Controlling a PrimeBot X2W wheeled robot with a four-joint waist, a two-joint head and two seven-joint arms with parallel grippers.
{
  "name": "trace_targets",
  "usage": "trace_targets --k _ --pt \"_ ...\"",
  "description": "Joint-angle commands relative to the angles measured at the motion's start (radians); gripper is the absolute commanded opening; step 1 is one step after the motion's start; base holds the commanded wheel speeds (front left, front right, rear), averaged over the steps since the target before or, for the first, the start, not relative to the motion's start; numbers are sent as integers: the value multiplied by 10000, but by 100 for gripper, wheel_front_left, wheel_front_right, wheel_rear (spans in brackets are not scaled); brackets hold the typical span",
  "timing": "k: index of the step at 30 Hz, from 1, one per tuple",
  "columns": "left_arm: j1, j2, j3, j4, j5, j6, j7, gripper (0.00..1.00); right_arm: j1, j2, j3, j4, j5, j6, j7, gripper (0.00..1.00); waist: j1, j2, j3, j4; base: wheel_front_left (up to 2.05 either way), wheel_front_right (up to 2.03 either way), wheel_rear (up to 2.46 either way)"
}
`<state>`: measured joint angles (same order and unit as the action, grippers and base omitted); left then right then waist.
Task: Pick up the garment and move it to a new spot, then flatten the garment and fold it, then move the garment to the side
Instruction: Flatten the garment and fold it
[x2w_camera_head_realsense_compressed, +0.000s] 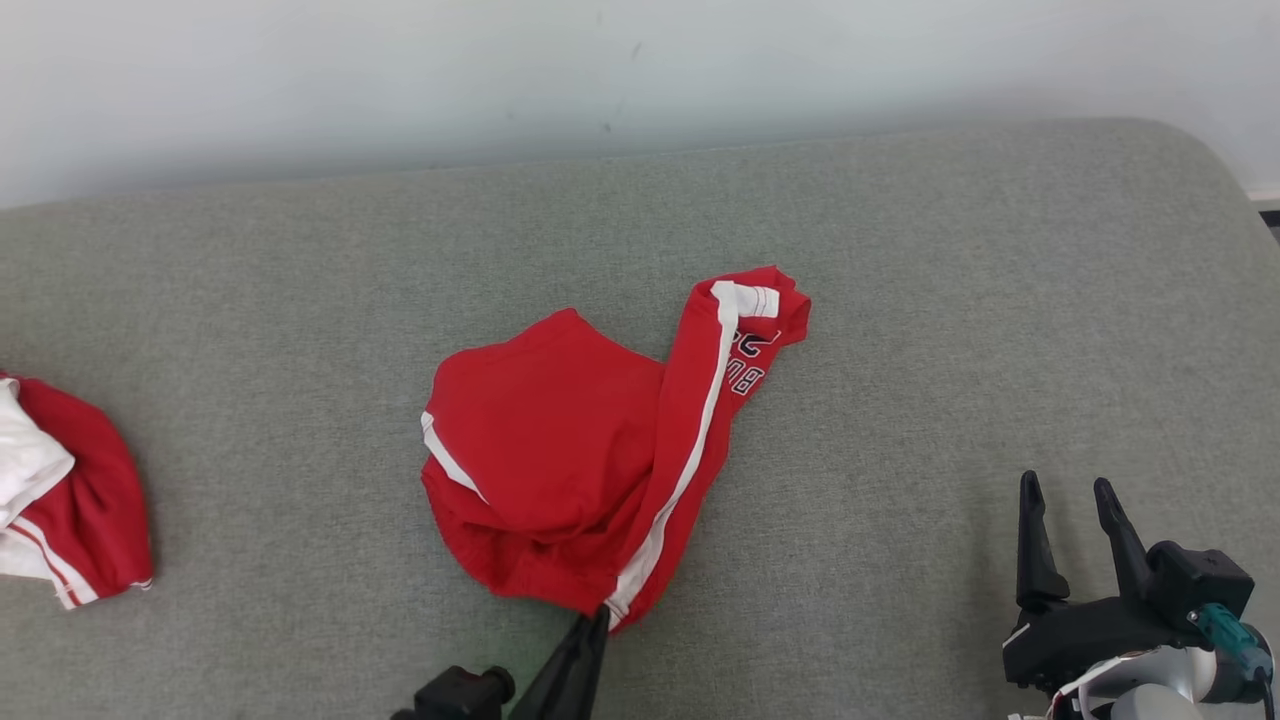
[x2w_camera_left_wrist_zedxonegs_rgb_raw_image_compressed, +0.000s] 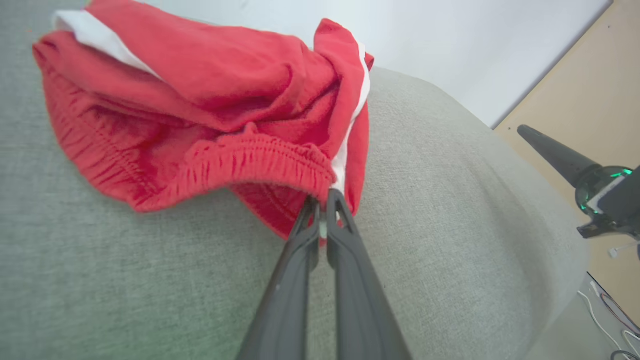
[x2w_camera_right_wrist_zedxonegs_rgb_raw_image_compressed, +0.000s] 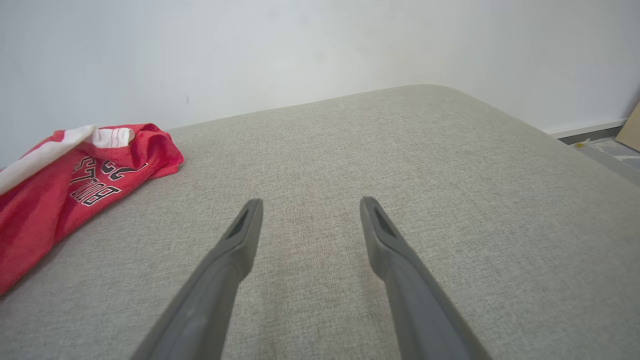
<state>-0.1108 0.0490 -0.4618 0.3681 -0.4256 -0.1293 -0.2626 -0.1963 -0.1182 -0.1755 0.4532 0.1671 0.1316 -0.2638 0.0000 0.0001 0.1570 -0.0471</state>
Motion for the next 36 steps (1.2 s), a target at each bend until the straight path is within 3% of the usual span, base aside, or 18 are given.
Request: trace_targets --k 1,9,15,25,31,32,33,34,36 --pt "-31 26 154 -137 106 -9 -34 0 109 42 -6 -11 21 -19 -8 100 0 -1 -38 107 0 0 0" --pt "313 21 805 -749 490 -10 -34 0 131 118 43 49 106 -19 -6 100 0 -1 -83 710 0 0 0" --pt "610 20 2075 -1308 587 0 -34 0 190 229 81 104 116 -19 -8 100 0 -1 -247 976 0 0 0" --pt "551 15 4130 -1062 1712 29 -34 0 252 348 428 120 150 -19 -6 100 0 -1 -423 683 0 0 0" --pt "379 17 4646 -403 2160 232 -34 0 350 364 570 64 183 -19 -8 100 0 -1 -463 435 0 0 0" --pt "382 12 4707 -230 2230 317 -34 17 365 367 593 46 182 -19 -8 100 0 -1 -471 397 0 0 0" --pt "294 14 4778 -197 2350 436 -34 49 382 380 628 22 174 -19 -8 100 0 -1 -473 369 0 0 0" --pt "250 17 4837 -111 2421 549 -34 100 401 395 689 -13 172 -19 -8 100 0 -1 -476 344 0 0 0" --pt "226 17 4928 -66 2517 828 -34 100 436 414 791 -43 204 -19 -6 100 0 -1 -479 316 0 0 0"
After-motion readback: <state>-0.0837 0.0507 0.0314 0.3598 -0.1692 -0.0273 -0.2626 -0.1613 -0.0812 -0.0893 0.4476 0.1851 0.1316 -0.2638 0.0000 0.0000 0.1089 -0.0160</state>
